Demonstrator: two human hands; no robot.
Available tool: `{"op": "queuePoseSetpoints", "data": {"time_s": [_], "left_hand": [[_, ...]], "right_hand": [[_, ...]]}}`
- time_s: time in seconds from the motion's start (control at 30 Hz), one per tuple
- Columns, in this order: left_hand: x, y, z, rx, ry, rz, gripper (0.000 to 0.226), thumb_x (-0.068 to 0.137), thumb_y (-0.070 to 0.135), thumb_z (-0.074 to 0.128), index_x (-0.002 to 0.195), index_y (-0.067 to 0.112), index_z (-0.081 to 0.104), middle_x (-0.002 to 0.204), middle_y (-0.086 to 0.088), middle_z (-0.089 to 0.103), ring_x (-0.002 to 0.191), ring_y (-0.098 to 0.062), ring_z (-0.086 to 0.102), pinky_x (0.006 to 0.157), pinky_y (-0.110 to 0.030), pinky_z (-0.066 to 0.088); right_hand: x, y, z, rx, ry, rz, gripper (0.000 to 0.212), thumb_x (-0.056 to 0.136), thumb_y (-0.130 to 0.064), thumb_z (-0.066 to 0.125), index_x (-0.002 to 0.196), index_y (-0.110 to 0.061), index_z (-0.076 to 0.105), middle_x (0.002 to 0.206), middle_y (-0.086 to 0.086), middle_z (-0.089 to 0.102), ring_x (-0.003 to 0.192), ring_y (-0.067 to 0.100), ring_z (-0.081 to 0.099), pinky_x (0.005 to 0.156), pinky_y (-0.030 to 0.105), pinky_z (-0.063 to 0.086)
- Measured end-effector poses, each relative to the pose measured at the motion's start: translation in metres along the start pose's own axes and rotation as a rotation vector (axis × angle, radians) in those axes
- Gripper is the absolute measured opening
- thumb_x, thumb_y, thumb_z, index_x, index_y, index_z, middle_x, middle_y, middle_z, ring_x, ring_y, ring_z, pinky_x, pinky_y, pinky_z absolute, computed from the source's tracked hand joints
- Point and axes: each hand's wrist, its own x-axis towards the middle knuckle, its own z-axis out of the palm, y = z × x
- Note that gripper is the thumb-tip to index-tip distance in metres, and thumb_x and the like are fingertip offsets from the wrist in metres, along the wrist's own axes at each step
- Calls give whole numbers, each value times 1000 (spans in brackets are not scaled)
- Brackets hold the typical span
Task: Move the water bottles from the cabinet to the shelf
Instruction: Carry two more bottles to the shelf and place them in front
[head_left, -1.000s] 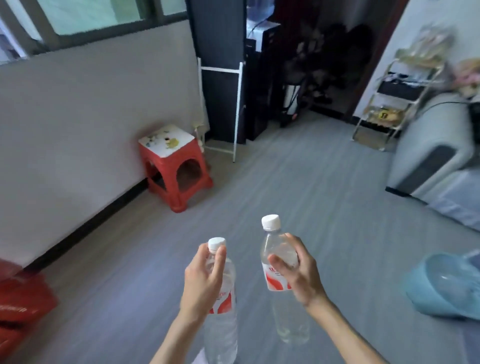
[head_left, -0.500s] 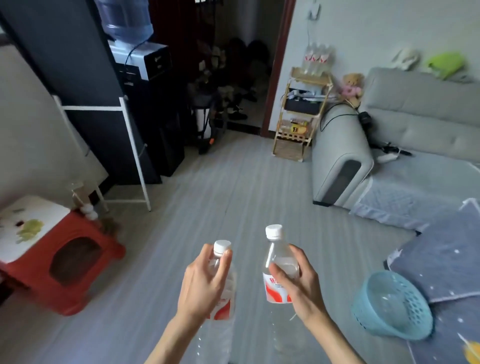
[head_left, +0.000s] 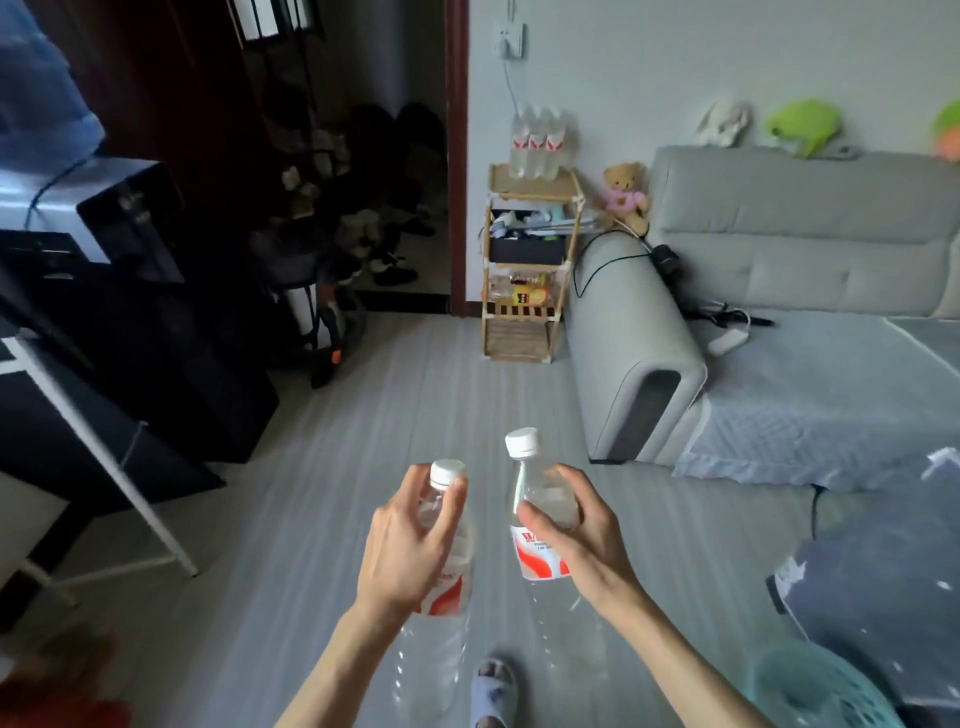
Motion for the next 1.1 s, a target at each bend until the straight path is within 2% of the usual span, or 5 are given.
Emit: {"op": "queuePoseSetpoints", "data": {"time_s": [0.3,0.67,0.8,0.93,1.1], "left_hand": [[222,25,48,24,94,-15,31,85,51,48,78,20,50,65,3,60,68,-18,58,67,-35,46],[472,-4,150,-47,6,-26,32,79,56,45,69,25,45,55,9,55,56,0,53,53,-17,40],[590,1,181,-72,-5,-31,35,83,54,49,72,21,48,59,0,56,55,-9,49,63,-38,48],[690,21,211,-110,-34,-1,30,86,48,50,66,26,44,55,18,55,53,-4,48,62,-35,43],[798,27,254,-148,-39,0,43,80,58,47,76,15,50,60,5,53,56,-7,46,64,-38,47]], "right_hand": [[225,-46,-29,-23,-71,-51,72,48,-69,65,110,-36,50,94,-7,65,83,13,66,75,33,58],[501,-67,-71,-98,-33,-108,56,57,-58,73,105,-39,51,91,-11,67,80,5,66,69,21,53],[609,-97,-90,-62,18,-133,52,66,-46,75,110,-31,53,91,-11,66,76,-2,65,58,13,49],[695,-110,-111,-34,87,-113,43,63,-46,74,100,-36,54,94,-10,66,78,-2,65,60,14,49],[800,-106,-137,-36,129,-70,44,63,-51,75,97,-37,53,96,-8,67,80,5,67,61,17,51]]}}
